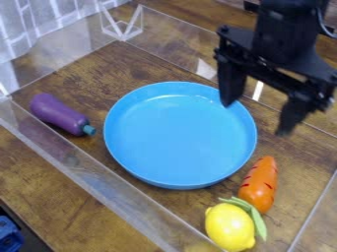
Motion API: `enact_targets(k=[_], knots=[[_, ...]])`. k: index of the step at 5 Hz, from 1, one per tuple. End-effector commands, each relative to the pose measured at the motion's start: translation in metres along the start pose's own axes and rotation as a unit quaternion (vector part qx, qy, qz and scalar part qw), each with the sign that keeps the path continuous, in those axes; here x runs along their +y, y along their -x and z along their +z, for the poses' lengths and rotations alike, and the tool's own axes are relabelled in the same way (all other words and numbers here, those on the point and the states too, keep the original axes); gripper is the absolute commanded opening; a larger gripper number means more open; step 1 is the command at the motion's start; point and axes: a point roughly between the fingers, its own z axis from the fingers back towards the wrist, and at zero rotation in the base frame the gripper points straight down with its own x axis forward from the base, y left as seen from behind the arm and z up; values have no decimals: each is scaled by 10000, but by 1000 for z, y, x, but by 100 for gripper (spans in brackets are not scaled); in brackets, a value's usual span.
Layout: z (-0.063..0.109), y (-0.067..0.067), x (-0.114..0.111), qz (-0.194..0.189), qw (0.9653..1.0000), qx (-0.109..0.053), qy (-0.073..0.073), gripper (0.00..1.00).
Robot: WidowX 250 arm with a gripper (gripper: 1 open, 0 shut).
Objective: Move the carrot to the right side
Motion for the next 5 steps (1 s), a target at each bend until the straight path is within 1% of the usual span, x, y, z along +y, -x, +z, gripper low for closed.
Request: enact_targets(k=[1, 2, 4, 5], knots=[[12, -10, 37, 168, 9992, -370, -7, 100], [4, -9, 54, 43, 9991, -423, 24, 100], [-9, -13, 58, -346, 9982, -464, 138, 100], [-19, -12, 57, -389, 9980, -472, 155, 100]])
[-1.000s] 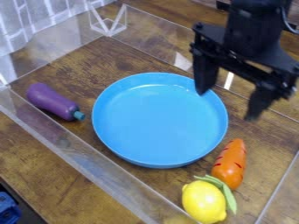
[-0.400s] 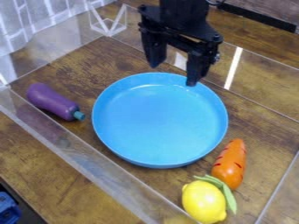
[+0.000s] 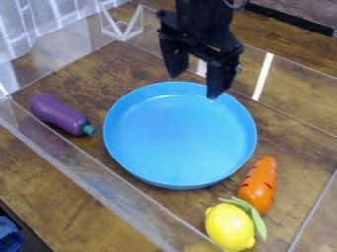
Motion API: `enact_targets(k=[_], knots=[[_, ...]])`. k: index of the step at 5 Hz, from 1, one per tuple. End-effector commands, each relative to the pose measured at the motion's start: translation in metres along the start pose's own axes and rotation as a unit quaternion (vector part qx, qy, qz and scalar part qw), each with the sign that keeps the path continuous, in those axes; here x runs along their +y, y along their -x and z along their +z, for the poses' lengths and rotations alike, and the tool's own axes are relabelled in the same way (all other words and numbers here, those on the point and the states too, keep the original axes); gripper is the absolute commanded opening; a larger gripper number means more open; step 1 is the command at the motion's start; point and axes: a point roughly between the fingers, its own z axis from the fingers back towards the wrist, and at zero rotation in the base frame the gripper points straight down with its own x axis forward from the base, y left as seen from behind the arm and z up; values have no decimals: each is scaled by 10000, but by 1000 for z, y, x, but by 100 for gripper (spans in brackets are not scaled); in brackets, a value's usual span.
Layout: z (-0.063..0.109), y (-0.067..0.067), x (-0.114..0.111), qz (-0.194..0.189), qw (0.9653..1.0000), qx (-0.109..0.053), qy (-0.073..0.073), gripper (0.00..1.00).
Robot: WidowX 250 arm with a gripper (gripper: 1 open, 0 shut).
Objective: Move the carrot to the right side
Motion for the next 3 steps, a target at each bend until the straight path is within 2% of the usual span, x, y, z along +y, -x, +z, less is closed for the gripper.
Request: enact_targets(k=[1, 3], knots=[[-1, -8, 0, 17, 9998, -220, 7, 100], [1, -46, -2, -114, 9996, -268, 69, 100]])
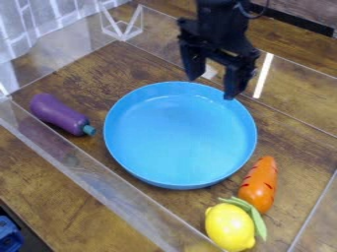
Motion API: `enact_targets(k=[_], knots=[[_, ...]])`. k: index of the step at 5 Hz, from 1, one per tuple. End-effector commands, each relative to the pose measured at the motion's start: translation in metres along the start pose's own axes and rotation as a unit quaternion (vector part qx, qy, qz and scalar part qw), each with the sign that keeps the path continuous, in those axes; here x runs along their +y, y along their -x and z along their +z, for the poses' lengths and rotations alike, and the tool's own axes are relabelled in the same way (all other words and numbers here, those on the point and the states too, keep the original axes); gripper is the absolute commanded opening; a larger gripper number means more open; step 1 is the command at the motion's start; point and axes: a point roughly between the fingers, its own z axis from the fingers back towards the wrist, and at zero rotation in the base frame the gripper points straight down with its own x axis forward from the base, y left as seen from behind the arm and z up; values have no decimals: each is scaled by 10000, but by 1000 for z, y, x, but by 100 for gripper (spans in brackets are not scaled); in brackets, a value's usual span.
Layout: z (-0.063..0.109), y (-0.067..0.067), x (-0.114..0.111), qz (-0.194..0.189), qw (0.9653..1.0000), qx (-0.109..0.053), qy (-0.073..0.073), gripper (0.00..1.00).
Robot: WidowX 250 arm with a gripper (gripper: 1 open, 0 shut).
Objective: Move the carrot to the right side
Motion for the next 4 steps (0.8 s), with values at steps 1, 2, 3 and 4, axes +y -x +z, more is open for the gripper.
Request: enact_targets(k=[1, 2, 3, 4], knots=[[11, -15, -13, 88, 9994, -326, -2, 100], [3, -18, -24, 230, 9991, -348, -10, 100], [-3, -20, -33, 319, 9989, -338, -7, 100], [-5, -21, -25, 64, 9995, -313, 84, 100]])
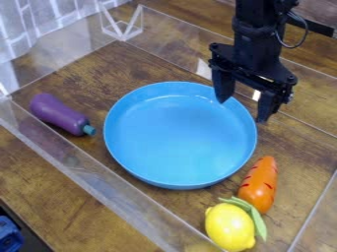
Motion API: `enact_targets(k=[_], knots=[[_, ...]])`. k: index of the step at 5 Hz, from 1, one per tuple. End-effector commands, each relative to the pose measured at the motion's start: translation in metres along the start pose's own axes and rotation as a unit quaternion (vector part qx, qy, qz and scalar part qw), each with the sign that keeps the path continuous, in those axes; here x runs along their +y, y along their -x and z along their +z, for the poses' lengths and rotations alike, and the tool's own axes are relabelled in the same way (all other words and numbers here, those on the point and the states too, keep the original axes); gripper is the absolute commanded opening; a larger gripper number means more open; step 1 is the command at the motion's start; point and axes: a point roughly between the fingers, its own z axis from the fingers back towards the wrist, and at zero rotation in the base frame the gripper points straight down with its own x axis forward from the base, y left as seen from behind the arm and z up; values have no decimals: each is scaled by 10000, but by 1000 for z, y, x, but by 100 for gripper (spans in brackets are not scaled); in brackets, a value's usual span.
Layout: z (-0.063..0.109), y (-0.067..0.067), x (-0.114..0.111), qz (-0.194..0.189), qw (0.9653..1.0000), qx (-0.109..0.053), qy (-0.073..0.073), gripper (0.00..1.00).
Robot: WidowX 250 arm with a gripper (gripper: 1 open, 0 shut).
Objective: Move the carrot to the right side
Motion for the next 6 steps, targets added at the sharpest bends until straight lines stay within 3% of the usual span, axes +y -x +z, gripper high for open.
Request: enact_targets(k=[1, 2, 4, 5, 6], knots=[[16, -13, 14, -203, 9994, -278, 70, 0], [12, -9, 13, -392, 9987, -270, 155, 100], [2, -1, 10, -738, 9966, -240, 288, 100], [-7, 0, 7, -725, 9966, -268, 284, 100], [5, -17, 7, -640, 9972, -296, 264, 100]])
